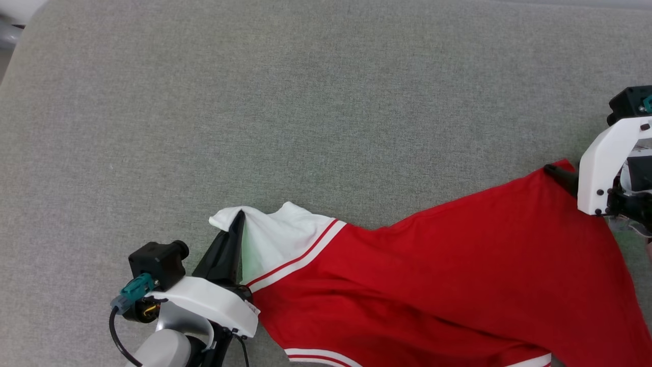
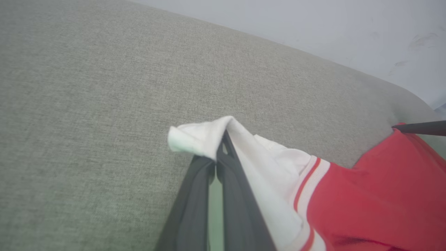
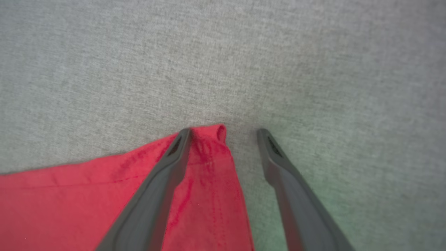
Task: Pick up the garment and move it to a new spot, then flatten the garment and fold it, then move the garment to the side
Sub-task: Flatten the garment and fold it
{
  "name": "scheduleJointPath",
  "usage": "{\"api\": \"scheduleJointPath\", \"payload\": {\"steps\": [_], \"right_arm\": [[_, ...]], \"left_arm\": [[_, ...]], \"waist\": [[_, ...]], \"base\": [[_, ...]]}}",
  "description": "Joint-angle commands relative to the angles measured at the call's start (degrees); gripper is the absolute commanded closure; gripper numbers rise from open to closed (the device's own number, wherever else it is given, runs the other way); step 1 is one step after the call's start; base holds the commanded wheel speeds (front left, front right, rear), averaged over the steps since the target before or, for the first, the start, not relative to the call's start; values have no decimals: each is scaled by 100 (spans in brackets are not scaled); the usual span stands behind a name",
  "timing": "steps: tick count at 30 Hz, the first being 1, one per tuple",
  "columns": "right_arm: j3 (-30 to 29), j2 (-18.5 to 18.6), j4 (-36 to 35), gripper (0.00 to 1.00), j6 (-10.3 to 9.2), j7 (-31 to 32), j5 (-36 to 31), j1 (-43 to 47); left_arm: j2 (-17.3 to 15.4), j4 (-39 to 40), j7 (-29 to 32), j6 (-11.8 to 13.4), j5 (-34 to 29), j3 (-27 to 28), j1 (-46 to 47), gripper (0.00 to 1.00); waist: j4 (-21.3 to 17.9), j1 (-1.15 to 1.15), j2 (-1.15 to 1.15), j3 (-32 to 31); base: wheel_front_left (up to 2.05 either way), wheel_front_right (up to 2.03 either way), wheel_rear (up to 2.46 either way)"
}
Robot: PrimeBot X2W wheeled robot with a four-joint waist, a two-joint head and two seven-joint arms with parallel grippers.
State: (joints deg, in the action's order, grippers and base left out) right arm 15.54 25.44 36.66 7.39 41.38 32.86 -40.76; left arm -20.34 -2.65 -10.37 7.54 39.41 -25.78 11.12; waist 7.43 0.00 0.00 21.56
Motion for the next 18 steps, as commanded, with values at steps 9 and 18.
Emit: {"api": "scheduleJointPath", "payload": {"steps": [9, 18], "right_arm": [[600, -47, 221, 100, 17, -20, 442, 288], [288, 133, 39, 100, 6, -955, 328, -148]], "left_arm": [[-88, -87, -42, 46, 62, 96, -83, 100], [-380, -278, 162, -52, 29, 231, 475, 100]], "waist": [[-116, 0, 0, -274], [-384, 0, 0, -803]], "base": [[0, 0, 0], [0, 0, 0]]}}
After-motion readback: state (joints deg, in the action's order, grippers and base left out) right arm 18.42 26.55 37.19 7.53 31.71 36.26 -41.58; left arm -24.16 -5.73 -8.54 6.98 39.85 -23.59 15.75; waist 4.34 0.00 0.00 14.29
